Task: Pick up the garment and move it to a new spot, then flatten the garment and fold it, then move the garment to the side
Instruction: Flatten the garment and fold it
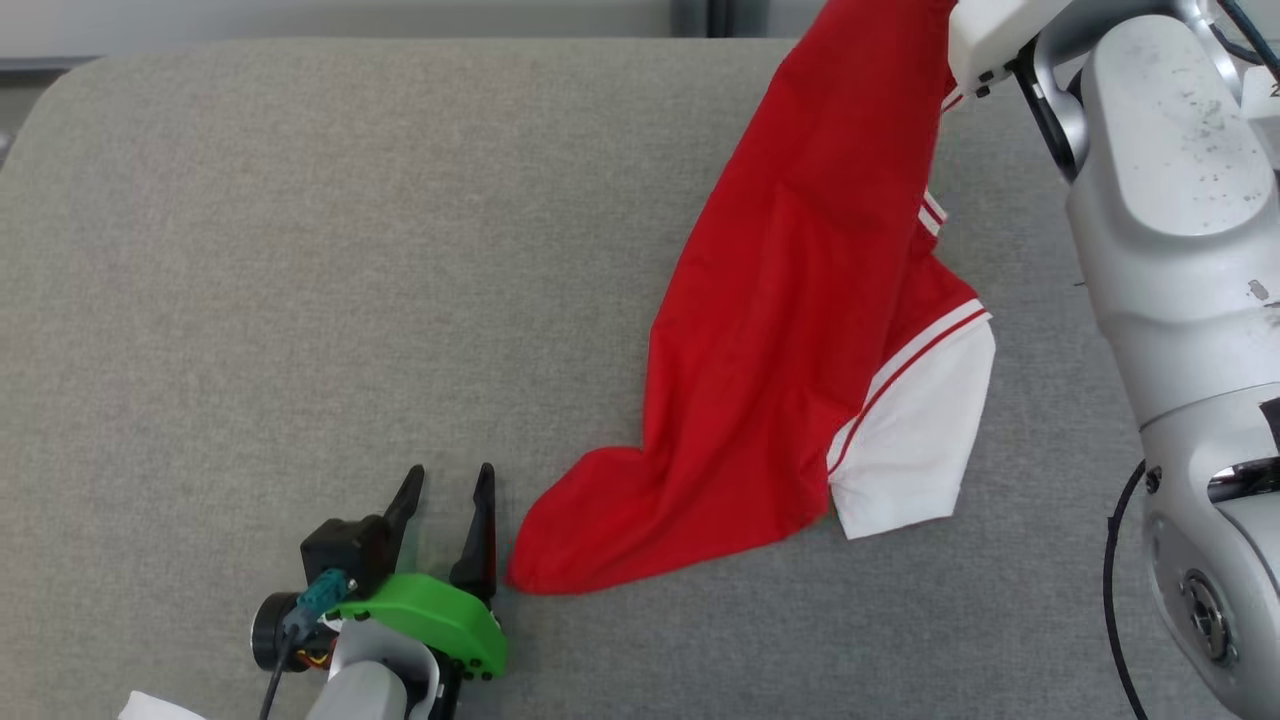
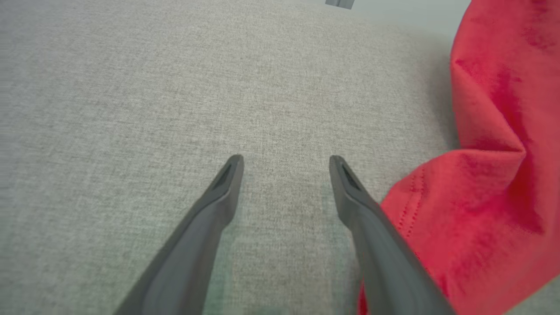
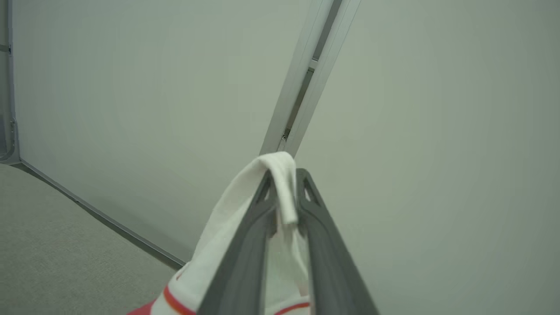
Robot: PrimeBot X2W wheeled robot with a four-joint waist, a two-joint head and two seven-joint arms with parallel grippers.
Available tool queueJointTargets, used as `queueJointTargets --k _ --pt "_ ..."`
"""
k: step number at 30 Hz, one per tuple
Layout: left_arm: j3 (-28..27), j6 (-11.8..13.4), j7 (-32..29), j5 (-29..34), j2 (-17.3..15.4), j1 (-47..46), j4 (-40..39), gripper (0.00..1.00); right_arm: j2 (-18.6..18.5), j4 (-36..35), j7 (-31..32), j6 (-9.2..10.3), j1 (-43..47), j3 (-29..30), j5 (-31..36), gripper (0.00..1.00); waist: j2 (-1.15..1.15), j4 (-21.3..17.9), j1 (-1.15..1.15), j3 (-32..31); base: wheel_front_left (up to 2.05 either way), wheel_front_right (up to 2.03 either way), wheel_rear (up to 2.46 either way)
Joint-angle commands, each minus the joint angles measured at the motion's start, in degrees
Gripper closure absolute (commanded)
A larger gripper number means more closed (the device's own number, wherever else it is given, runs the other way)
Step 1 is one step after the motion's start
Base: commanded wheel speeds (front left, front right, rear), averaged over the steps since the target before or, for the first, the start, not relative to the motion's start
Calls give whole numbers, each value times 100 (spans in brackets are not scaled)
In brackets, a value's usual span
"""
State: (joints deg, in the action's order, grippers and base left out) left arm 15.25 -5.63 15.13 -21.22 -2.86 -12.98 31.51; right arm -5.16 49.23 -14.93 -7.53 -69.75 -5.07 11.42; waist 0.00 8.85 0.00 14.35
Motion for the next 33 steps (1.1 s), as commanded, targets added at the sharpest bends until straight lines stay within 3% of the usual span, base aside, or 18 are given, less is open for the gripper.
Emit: queueJointTargets --k 1,8,19,29,33 --pt "-28 -26 -2 -15 -13 -125 -9 0 56 -17 -29 9 36 111 85 0 0 294 0 326 0 0 0" --pt "-235 -32 -3 103 -13 -72 15 0 180 -275 -30 9 774 327 21 0 0 66 0 240 0 0 0" --pt "-445 -13 -2 321 -15 267 70 0 212 -1248 -32 9 3274 181 -980 0 0 -441 0 -358 0 0 0" --pt "-550 18 -2 416 -15 594 101 0 215 -1823 -32 9 5076 -244 -1737 0 0 -576 0 -709 0 0 0" --pt "-596 15 -2 445 -15 664 95 0 209 -1773 -32 9 5404 -258 -1789 0 0 -592 0 -754 0 0 0"
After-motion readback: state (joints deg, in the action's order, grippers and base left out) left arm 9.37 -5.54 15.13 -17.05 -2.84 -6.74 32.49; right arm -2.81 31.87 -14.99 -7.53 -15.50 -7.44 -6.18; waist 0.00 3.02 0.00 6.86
